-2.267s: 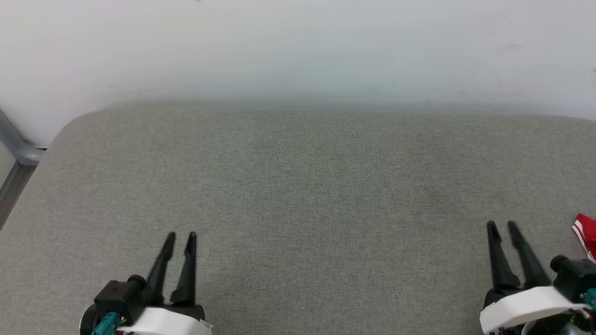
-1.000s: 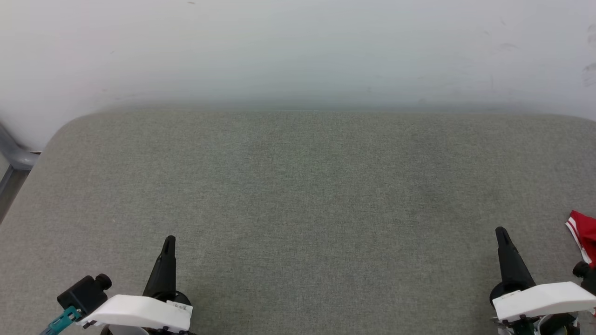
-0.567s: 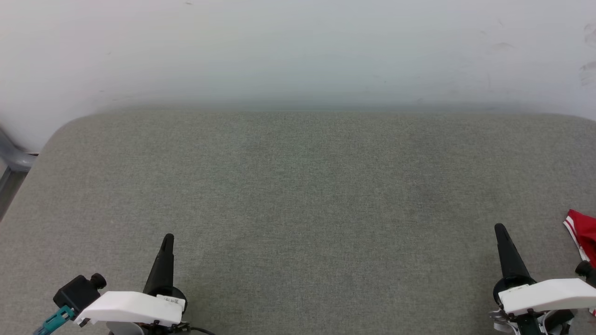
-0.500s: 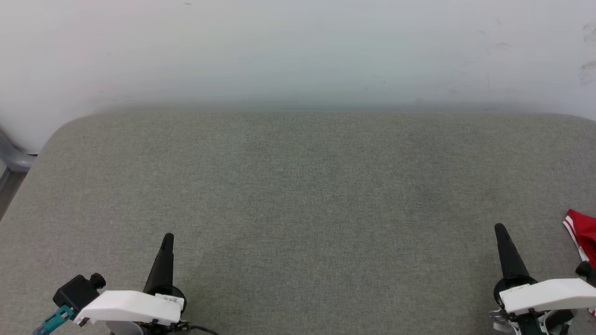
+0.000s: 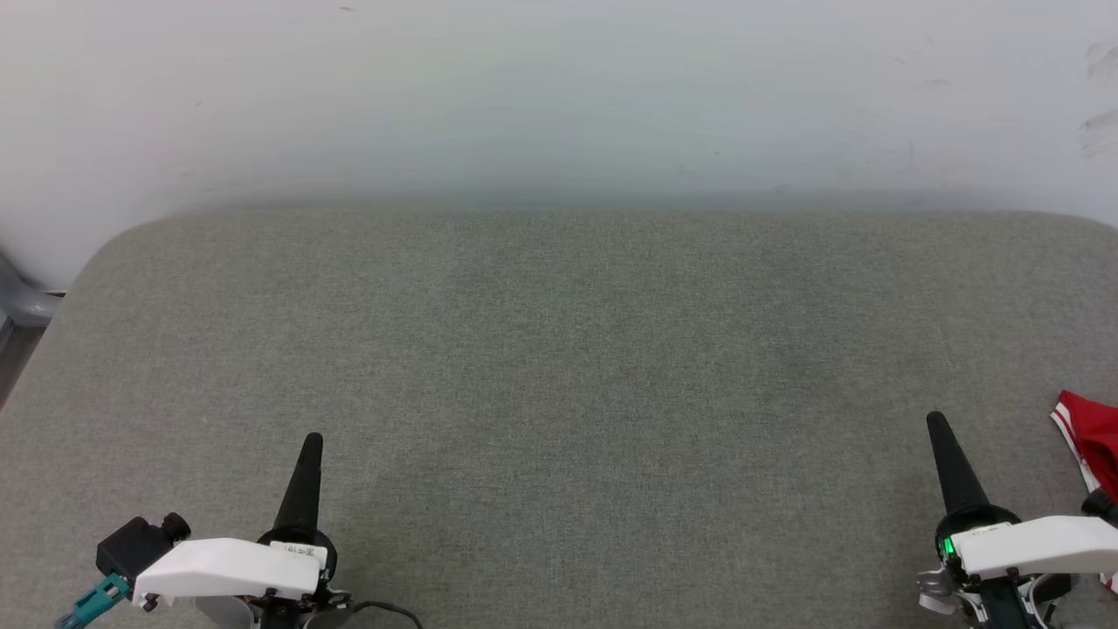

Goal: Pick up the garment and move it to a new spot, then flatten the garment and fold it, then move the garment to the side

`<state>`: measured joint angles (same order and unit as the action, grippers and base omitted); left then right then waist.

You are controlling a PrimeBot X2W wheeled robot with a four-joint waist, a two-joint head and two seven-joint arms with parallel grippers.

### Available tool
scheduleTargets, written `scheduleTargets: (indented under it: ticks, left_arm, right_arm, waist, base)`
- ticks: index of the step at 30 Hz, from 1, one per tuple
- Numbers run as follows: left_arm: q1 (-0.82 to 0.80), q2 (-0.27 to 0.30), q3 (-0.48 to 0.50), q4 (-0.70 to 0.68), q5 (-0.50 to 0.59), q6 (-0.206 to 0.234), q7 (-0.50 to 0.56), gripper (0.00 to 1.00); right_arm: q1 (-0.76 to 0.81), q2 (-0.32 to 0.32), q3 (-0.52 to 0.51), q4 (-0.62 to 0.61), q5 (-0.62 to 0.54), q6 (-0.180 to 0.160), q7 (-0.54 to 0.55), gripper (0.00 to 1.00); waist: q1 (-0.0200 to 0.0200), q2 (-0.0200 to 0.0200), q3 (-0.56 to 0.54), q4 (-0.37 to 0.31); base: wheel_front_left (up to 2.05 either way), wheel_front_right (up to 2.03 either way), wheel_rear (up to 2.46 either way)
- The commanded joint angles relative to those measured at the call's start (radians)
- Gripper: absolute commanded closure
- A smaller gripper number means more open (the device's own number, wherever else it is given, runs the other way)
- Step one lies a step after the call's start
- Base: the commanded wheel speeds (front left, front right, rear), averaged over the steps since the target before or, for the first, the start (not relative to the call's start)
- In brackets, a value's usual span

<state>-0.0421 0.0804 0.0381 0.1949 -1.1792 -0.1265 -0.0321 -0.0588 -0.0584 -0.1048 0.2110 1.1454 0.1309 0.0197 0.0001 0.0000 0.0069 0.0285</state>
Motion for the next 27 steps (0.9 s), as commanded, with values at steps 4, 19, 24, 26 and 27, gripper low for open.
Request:
scheduleTargets:
  ticks: [4, 19, 24, 26, 27]
  left_arm:
    - [-0.025, -0.002, 0.008, 0.000, -0.051, -0.004, 0.014, 1.00]
    - [-0.040, -0.007, 0.023, 0.016, -0.181, -0.004, 0.051, 1.00]
    - [-0.045, -0.008, 0.027, 0.021, -0.220, -0.004, 0.064, 1.00]
    - [-0.048, -0.009, 0.029, 0.023, -0.236, -0.005, 0.067, 1.00]
    - [-0.049, -0.009, 0.030, 0.024, -0.244, -0.005, 0.071, 1.00]
  right_arm:
    - [-0.024, 0.002, -0.003, -0.001, 0.052, 0.000, 0.012, 1.00]
    - [-0.033, 0.005, -0.005, 0.010, 0.187, 0.000, 0.040, 1.00]
    - [-0.036, 0.005, -0.006, 0.014, 0.229, 0.000, 0.048, 1.00]
    - [-0.037, 0.006, -0.006, 0.015, 0.244, 0.000, 0.051, 1.00]
    - [-0.038, 0.006, -0.006, 0.016, 0.252, 0.000, 0.052, 1.00]
  waist:
    - [-0.0001, 0.0000, 0.000, -0.002]
    - [-0.0001, 0.0000, -0.001, -0.009]
    - [-0.0001, 0.0000, -0.002, -0.012]
    - [-0.0001, 0.0000, -0.002, -0.013]
    - [-0.0001, 0.0000, -0.002, -0.013]
  base:
    - [0.00, 0.00, 0.00]
    - [0.00, 0.00, 0.00]
    - [0.00, 0.00, 0.00]
    - [0.00, 0.00, 0.00]
    - [0.00, 0.00, 0.00]
